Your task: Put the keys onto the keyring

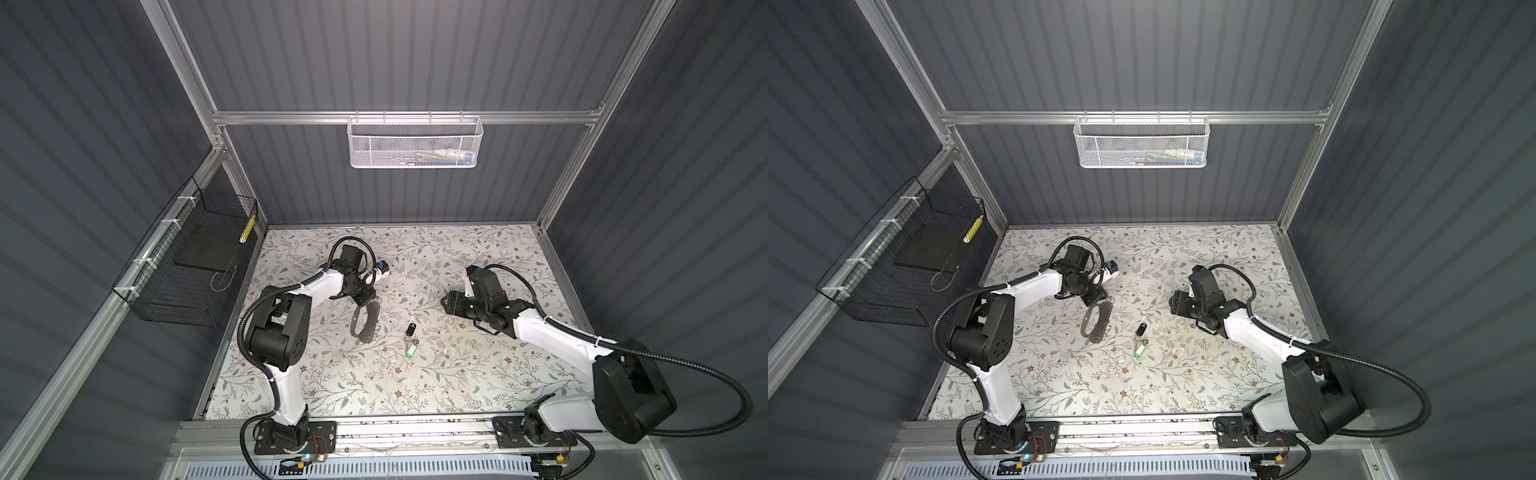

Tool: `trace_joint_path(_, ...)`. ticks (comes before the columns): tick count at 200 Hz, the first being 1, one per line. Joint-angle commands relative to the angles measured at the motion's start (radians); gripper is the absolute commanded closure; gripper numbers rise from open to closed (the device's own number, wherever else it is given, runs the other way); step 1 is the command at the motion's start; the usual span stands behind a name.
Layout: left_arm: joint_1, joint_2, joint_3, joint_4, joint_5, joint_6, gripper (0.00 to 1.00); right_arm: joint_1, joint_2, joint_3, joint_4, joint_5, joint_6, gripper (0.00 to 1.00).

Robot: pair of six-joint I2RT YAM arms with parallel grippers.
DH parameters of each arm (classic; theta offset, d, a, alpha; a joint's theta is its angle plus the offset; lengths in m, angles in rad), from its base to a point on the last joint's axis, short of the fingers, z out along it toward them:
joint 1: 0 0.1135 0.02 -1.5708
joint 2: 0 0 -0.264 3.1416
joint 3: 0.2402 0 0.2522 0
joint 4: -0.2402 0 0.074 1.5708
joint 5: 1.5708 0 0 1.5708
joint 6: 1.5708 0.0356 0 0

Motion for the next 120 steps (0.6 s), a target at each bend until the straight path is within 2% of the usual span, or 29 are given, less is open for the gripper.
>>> trace_joint_path(1,-0.006,0.009,-0.004,-0.025,0.020,-0.002,0.78,0.006,0.016,0.030,-0.023,-0.003,-0.003,0.36)
trace_joint_path(74,-0.007,0.033,0.003,-0.023,0.008,-0.012,0.73,0.007,0.026,0.037,-0.030,-0.008,-0.005,0.35)
trace_joint_path(120,-0.009,0.050,0.011,-0.028,0.008,-0.018,0.74,0.006,0.037,0.045,-0.035,-0.013,-0.006,0.35)
